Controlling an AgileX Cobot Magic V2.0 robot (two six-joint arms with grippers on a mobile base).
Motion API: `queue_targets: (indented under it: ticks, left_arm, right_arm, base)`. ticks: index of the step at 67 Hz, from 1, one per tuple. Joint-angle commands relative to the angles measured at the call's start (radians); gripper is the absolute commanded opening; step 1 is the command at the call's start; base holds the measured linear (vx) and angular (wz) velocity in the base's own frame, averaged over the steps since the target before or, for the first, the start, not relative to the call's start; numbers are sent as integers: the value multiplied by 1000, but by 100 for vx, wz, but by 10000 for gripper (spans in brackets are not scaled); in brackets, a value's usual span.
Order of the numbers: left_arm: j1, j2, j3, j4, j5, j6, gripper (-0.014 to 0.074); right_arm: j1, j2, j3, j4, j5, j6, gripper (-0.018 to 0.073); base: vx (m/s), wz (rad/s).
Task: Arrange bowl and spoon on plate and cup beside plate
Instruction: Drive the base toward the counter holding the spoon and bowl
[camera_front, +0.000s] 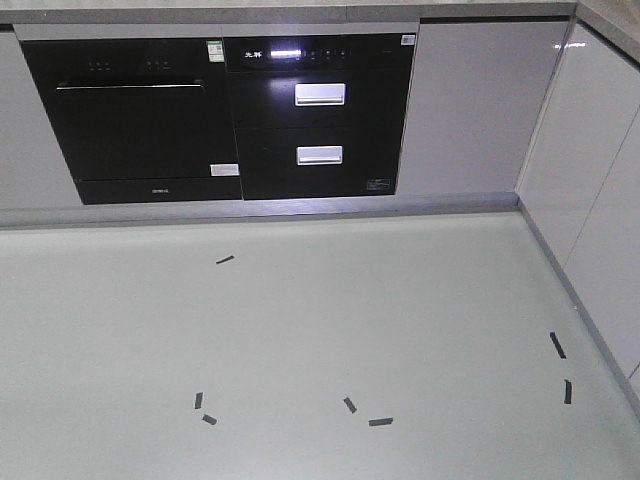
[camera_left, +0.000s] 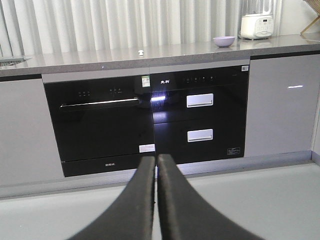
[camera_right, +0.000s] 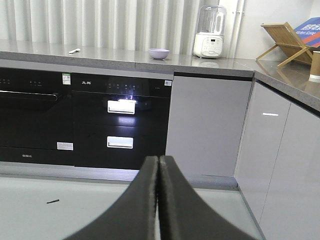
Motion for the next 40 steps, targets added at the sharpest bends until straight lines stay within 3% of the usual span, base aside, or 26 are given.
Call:
queue_targets:
  ticks: [1,40]
  left_arm:
    - [-4,-14,-19,-3,-77,-7,-6]
    - [-4,-14,-19,-3,-77,-7,-6]
  right_arm:
    - [-7,-4,5,-7,-69,-7,-11]
    - [-7,-4,5,-7,-69,-7,-11]
  base:
    - [0,0]
    - [0,0]
